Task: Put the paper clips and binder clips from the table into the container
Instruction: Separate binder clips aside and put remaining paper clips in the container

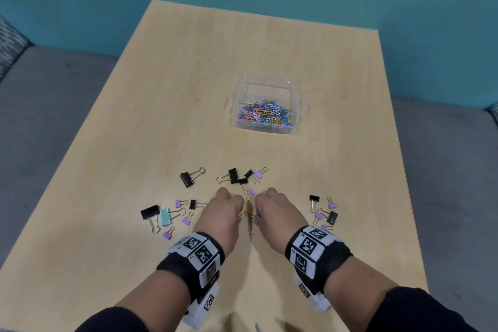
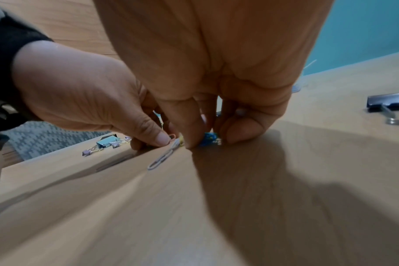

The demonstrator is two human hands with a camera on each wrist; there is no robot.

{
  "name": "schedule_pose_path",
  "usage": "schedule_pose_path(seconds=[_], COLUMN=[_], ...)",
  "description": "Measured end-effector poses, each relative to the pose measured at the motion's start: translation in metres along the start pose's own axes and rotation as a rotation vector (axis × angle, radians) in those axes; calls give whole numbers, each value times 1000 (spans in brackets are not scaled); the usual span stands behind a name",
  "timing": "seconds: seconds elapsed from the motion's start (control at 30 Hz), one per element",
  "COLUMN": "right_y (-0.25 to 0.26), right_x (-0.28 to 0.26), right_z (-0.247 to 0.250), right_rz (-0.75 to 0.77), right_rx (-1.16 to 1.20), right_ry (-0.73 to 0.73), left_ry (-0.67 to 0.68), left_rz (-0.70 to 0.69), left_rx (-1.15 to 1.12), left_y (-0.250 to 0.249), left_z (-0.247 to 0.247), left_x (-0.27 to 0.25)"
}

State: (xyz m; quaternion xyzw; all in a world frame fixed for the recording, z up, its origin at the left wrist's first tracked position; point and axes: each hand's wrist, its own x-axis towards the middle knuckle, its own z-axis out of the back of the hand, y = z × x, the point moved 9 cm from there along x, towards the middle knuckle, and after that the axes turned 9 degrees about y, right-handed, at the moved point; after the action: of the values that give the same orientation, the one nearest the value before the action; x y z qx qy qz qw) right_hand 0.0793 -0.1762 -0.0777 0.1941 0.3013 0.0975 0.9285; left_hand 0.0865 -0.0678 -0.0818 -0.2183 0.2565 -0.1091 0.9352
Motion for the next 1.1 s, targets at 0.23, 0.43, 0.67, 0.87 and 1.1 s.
schedule_pose_path(seconds=[0.23,0.43,0.67,0.87,1.1], right_y=[1,2,3,6,5], right_x=[1,2,1,-4,-5], right_z=[1,2,1,5,4], right_rz=[52,82,105,141,146], right_rx=[-42,-63,-69,-74,-83], right_ry=[21,43,38,28,35], left_ry=[-72,-9,4,3,36], left_rz=[106,145,126,64,103], left_rx=[-141,-80,-2,-47,39], left_y=[12,12,6,4,2], left_z=[4,3,3,3,6], left_x=[-9,0,2,0,7])
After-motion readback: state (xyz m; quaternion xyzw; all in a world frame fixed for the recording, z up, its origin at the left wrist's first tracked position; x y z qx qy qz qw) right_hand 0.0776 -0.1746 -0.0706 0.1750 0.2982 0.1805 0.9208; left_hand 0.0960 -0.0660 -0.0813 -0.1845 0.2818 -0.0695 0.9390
